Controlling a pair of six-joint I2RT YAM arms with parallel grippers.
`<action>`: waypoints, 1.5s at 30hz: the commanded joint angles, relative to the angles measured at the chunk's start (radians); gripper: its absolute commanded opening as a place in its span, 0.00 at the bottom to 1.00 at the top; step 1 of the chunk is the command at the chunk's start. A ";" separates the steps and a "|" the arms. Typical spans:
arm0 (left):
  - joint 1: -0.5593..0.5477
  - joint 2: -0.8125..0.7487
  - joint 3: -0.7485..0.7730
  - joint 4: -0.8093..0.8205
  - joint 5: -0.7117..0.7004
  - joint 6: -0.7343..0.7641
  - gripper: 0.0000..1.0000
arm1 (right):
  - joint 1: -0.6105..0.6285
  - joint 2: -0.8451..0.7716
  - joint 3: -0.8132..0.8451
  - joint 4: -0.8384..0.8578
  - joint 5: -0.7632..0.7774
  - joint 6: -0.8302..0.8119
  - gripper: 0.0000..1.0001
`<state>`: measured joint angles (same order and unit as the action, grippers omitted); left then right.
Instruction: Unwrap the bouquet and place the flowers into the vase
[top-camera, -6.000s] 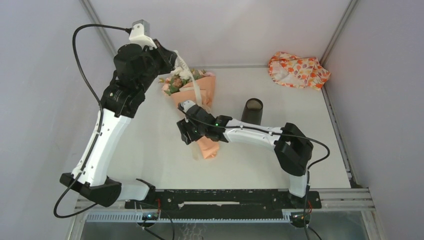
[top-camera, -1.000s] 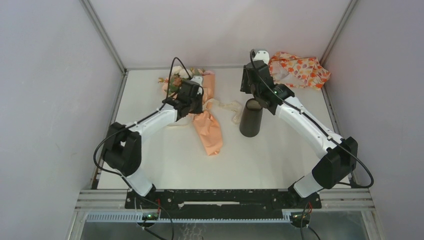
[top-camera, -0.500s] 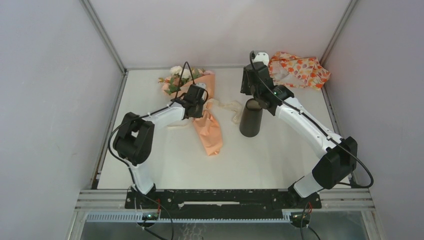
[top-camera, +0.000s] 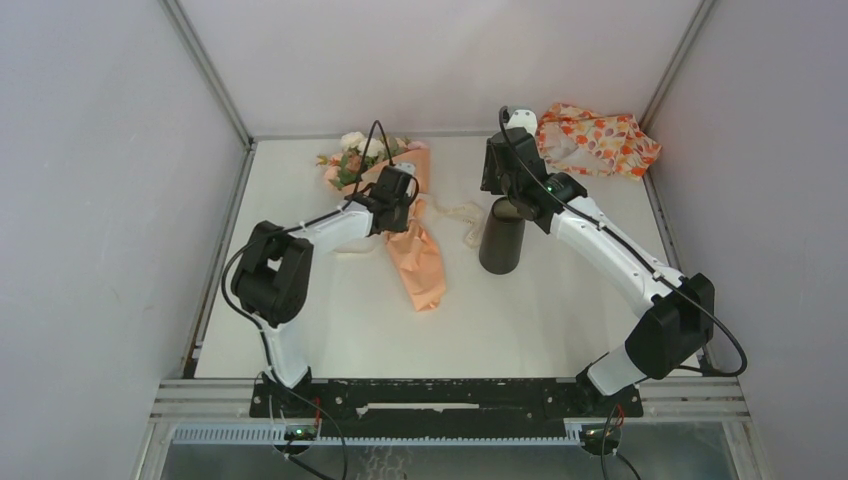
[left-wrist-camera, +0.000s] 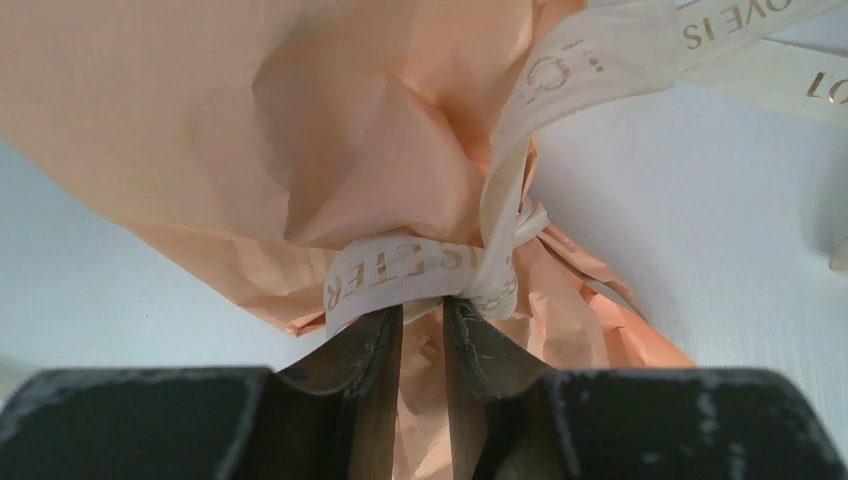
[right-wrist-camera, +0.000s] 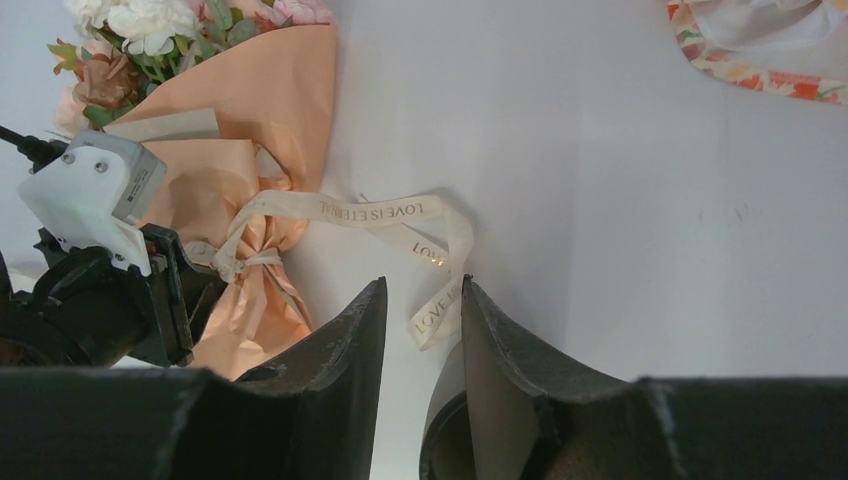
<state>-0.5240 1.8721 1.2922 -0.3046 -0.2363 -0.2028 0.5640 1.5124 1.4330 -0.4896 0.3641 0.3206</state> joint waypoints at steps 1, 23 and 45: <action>0.004 0.000 -0.022 0.059 0.050 -0.019 0.27 | -0.004 -0.044 0.006 0.038 -0.003 0.016 0.41; 0.004 0.122 0.074 0.028 0.171 -0.067 0.26 | 0.000 -0.023 0.003 0.031 -0.062 0.037 0.41; 0.016 -0.188 0.068 -0.029 0.147 -0.104 0.00 | 0.099 0.012 -0.017 0.096 -0.286 0.018 0.37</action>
<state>-0.5167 1.7664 1.3373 -0.3260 -0.0990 -0.2817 0.6456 1.5127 1.4250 -0.4519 0.1905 0.3389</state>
